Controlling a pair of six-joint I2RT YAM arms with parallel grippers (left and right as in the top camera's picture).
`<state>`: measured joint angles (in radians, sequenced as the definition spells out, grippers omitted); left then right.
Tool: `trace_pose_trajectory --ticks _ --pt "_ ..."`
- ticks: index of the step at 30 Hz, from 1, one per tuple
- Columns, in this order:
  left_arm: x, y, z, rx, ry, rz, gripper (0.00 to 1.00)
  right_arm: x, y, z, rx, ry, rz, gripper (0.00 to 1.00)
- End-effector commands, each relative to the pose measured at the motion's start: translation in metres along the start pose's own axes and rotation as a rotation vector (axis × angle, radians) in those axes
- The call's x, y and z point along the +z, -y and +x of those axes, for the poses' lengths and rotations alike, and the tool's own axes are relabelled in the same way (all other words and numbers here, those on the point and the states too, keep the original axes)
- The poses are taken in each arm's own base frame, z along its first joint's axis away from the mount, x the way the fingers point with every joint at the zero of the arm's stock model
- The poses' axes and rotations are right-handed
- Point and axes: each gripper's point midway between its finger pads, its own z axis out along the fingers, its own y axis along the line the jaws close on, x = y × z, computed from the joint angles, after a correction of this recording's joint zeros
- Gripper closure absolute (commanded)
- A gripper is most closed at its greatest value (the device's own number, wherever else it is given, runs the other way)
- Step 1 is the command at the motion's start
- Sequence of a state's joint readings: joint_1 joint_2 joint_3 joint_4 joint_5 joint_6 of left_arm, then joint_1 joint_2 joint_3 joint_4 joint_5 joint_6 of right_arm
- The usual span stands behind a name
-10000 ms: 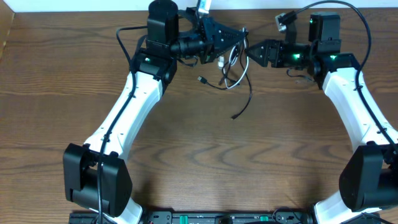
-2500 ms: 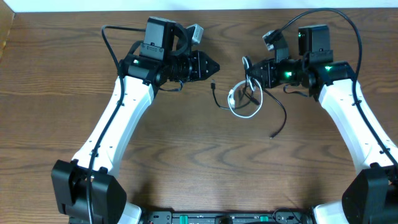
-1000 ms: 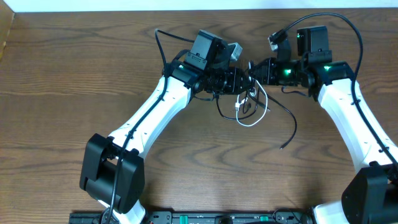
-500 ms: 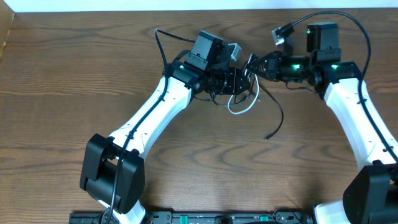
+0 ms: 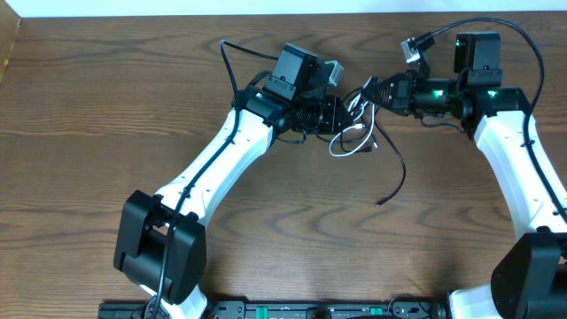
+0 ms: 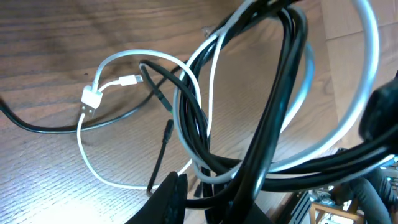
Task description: Untangle cables
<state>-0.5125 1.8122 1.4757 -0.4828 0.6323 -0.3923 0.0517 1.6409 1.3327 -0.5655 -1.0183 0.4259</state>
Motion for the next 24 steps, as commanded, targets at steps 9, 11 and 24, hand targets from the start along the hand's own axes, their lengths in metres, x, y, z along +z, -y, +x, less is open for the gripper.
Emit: trace_pose_trajectory --ticks 9,11,24 --pt "-0.005 -0.016 -0.016 -0.007 0.050 -0.019 0.81 -0.006 0.015 0.009 -0.025 -0.017 0.089 0.99" --pt "-0.006 -0.018 -0.018 -0.011 0.053 -0.019 0.81 -0.006 0.016 0.009 -0.033 -0.017 0.095 0.99" --pt "-0.006 -0.018 -0.018 -0.011 0.054 -0.019 0.92 -0.007 0.022 0.008 -0.037 -0.009 0.129 0.99"
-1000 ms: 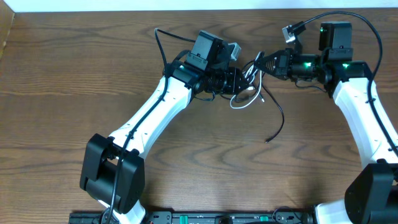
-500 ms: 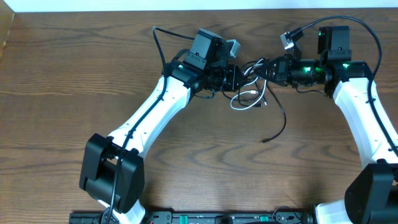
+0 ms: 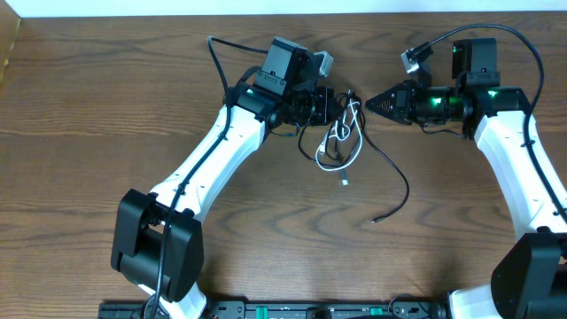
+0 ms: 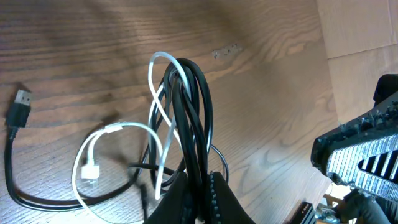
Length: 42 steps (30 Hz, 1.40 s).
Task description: Untangle cables
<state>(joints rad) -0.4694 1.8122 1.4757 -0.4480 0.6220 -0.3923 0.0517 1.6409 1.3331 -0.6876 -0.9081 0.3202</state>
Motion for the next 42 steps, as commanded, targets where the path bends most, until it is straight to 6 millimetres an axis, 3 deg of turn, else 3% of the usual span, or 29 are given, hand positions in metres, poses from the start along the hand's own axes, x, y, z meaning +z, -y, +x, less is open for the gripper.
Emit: trace_pose_trajectory --ticks 1,4,7,9,10,12,14,18,28,33,39,42 --pt "0.003 -0.004 0.000 -0.001 -0.004 -0.007 0.92 -0.006 -0.002 -0.005 -0.031 0.019 0.003 0.99" --pt "0.002 0.001 -0.002 0.007 -0.003 0.026 0.93 -0.005 0.003 -0.005 -0.030 0.025 0.037 0.99" --pt "-0.008 0.028 -0.008 0.042 -0.013 0.212 0.92 -0.003 0.010 -0.006 -0.034 0.033 0.087 0.97" --pt "-0.018 0.042 -0.013 0.053 -0.016 0.321 0.93 0.000 0.011 -0.006 -0.039 0.033 0.105 0.77" --pt "-0.022 0.045 -0.015 0.038 -0.020 0.354 0.93 0.002 0.011 -0.005 -0.044 0.031 0.110 0.57" --pt "-0.028 0.045 -0.016 -0.002 -0.032 0.383 0.93 0.005 0.011 -0.005 -0.056 0.031 0.118 0.47" --pt "-0.031 0.044 -0.016 -0.014 -0.039 0.397 0.93 0.009 0.007 -0.006 -0.075 0.033 0.110 0.44" --pt "-0.032 0.043 -0.016 -0.044 -0.047 0.398 0.93 0.013 0.000 -0.013 -0.075 0.058 0.096 0.44" --pt "-0.032 0.043 -0.016 -0.105 -0.059 0.398 0.92 0.028 0.004 -0.024 -0.023 0.128 0.194 0.48" --pt "-0.033 0.044 -0.017 -0.125 -0.064 0.405 0.92 0.044 0.009 -0.025 0.022 0.142 0.233 0.63" --pt "-0.035 0.039 -0.021 -0.122 -0.047 0.398 0.93 0.044 0.034 -0.021 0.067 0.135 0.329 0.99" --pt "-0.041 0.028 -0.028 -0.109 -0.020 0.387 0.92 0.034 0.047 -0.019 0.102 0.129 0.356 0.99"
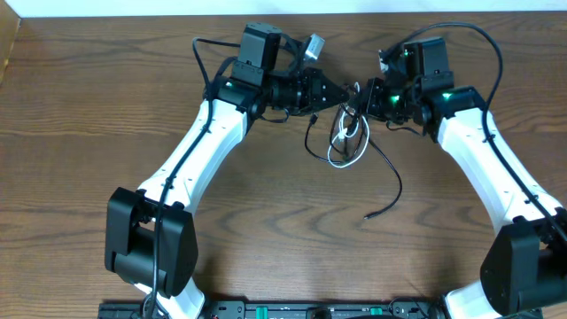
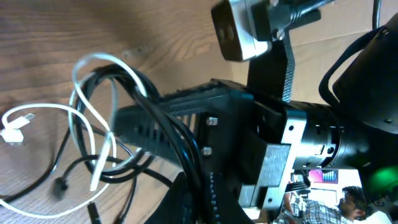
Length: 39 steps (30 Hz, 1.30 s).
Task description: Untangle cables
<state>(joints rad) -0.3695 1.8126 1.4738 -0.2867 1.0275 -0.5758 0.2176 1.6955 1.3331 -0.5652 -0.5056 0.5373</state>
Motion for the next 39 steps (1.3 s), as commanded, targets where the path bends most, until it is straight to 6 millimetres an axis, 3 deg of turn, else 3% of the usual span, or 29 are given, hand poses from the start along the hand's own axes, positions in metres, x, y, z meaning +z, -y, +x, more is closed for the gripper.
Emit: trace_pose_trajectory --ticks 1,7,8,10,19,22,25,30,35,39 --pt "-0.015 -0.009 -0.011 0.025 0.021 0.011 0.93 -0.010 0.029 -0.011 0.047 0.026 0.077 0.99" --pt "-0.052 -0.049 -0.021 -0.024 0.072 -0.083 0.92 -0.037 0.083 -0.010 0.110 -0.004 0.173 0.99" --pt "-0.063 -0.060 -0.020 -0.059 0.075 -0.104 0.92 -0.047 0.102 -0.012 0.132 -0.004 0.210 0.99" --pt "-0.073 -0.068 -0.018 -0.083 0.076 -0.121 0.92 -0.057 0.120 -0.013 0.160 0.002 0.246 0.99" --pt "-0.098 -0.091 -0.006 -0.049 0.050 -0.177 0.93 -0.087 0.163 -0.024 0.170 0.046 0.308 0.99" --pt "-0.106 -0.108 0.000 -0.049 0.044 -0.256 0.93 -0.094 0.174 -0.026 0.184 0.063 0.343 0.99" --pt "-0.111 -0.122 0.007 -0.052 0.024 -0.339 0.93 -0.091 0.166 -0.023 0.156 0.042 0.294 0.99" --pt "-0.104 -0.118 0.012 -0.034 -0.002 -0.333 0.93 -0.077 0.136 -0.014 0.109 -0.012 0.185 0.99" --pt "-0.084 -0.086 0.011 0.030 -0.023 -0.174 0.91 -0.056 0.078 -0.010 0.011 -0.048 0.000 0.99" --pt "-0.077 -0.053 0.007 0.104 -0.024 -0.009 0.87 -0.053 0.055 -0.015 -0.043 -0.037 -0.012 0.99"
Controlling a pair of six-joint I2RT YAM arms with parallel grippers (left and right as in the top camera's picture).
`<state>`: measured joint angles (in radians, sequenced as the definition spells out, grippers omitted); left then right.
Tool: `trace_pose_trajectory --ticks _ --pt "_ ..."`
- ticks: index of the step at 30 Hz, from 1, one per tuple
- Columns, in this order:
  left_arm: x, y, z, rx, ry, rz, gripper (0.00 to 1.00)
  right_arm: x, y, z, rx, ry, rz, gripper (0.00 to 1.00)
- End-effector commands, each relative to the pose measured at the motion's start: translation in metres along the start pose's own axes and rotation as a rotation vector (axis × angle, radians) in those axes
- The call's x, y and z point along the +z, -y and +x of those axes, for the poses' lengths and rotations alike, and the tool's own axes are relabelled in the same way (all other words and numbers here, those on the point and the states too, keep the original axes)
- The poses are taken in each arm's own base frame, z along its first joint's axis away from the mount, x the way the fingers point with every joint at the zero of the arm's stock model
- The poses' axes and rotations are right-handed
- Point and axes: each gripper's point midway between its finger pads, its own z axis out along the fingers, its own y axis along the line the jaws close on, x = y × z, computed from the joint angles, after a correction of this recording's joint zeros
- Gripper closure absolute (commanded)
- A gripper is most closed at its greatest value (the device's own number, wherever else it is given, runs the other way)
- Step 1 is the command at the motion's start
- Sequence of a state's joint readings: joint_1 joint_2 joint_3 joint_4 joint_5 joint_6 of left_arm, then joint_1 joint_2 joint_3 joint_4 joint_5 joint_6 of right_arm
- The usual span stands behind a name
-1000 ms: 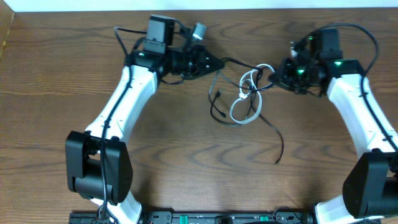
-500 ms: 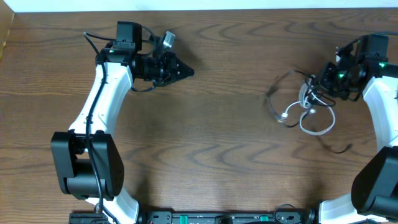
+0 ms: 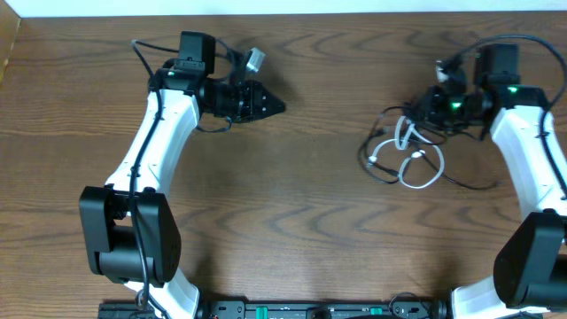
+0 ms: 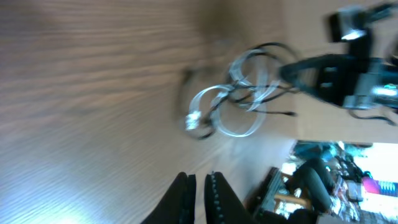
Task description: Untangle cables
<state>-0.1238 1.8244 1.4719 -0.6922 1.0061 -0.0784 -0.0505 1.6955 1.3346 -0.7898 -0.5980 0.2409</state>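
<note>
A tangle of black and white cables [image 3: 403, 151] lies at the right of the table, its top loops reaching up to my right gripper [image 3: 423, 108], which is shut on them. In the left wrist view the same bundle [image 4: 239, 112] is blurred and far off, with the right gripper [image 4: 289, 70] at its top. My left gripper [image 3: 280, 106] is at the upper left, well apart from the cables. Its fingers [image 4: 214, 190] are nearly together with nothing between them.
The wooden table [image 3: 292, 221] runs between the two arms. A loose black cable end [image 3: 478, 186] trails right of the bundle, below the right arm [image 3: 532, 177]. The left arm [image 3: 151, 168] stands along the left side.
The left gripper no longer holds the black cable and has moved far left. The right gripper has moved right with the whole bundle, which now lies at the right.
Both grippers were at the tangle in the upper middle, the left shut on black loops. Then the right stood off while the left held the bundle. Then both met at it. Now the right alone holds it, at the far right.
</note>
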Motion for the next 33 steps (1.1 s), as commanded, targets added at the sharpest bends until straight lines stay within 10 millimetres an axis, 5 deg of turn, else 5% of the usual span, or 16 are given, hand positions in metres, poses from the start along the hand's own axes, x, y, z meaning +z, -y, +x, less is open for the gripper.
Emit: trace_pose_trajectory --ticks 1,6,15,19,25,33 --pt "-0.001 0.042 -0.001 0.082 -0.007 0.202 0.85 -0.005 -0.037 -0.010 -0.079 0.018 -0.068 0.99" --pt "-0.008 0.075 -0.011 0.149 0.043 0.225 0.83 -0.022 -0.073 -0.040 -0.128 0.135 0.059 0.99" --pt "0.031 0.066 -0.016 -0.075 0.102 -0.045 0.77 -0.026 -0.062 -0.059 0.210 0.284 0.188 0.99" --pt "0.051 0.077 -0.019 -0.093 0.154 -0.099 0.75 -0.027 -0.057 -0.063 0.389 0.358 0.226 0.99" --pt "0.065 0.080 -0.023 -0.122 0.220 -0.167 0.75 -0.023 -0.071 -0.062 0.508 0.347 0.142 0.99" --pt "0.070 0.108 -0.035 -0.065 0.258 -0.068 0.75 -0.020 -0.121 -0.062 0.759 0.210 -0.153 0.99"
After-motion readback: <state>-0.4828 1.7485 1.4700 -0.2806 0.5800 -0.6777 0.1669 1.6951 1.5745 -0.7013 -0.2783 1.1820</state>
